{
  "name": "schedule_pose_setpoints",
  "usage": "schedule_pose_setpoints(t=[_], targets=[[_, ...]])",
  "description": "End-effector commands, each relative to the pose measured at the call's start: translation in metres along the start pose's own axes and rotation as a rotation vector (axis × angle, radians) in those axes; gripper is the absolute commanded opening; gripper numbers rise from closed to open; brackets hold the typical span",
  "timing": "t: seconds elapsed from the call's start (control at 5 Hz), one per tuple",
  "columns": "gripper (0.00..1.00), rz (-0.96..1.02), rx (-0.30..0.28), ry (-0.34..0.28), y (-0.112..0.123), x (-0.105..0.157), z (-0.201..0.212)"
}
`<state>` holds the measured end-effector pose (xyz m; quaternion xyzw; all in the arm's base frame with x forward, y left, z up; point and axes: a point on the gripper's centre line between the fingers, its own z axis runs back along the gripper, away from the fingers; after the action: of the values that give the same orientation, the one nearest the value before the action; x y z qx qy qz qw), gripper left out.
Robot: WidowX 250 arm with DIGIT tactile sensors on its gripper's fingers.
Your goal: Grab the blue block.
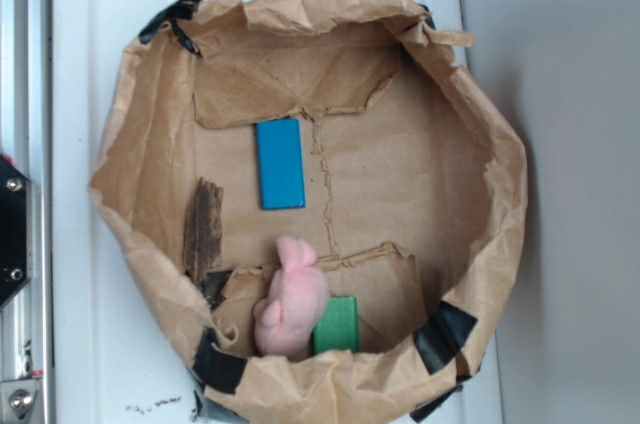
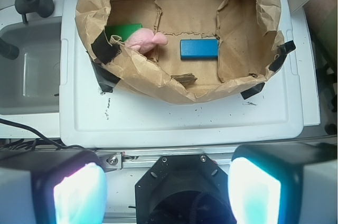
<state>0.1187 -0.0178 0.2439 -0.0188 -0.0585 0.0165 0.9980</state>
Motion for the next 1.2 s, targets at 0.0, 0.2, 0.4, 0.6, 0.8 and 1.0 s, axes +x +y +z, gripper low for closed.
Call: schedule_pose_setpoints(t=[0.0,0.2,0.4,0.6,0.8,1.0], targets=[[1.00,0.000,0.000,0.000,0.000,0.000,0.000],[1.00,0.121,0.007,-0.014,0.015,0.051,0.003],[1.00,0.187,-0.004,-0.030,0.014,0.002,0.019],[1.00,0.187,-0.004,-0.030,0.014,0.002,0.019],[1.00,0.187,-0.004,-0.030,0.014,0.002,0.019],[1.00,0.187,-0.004,-0.030,0.014,0.002,0.019]])
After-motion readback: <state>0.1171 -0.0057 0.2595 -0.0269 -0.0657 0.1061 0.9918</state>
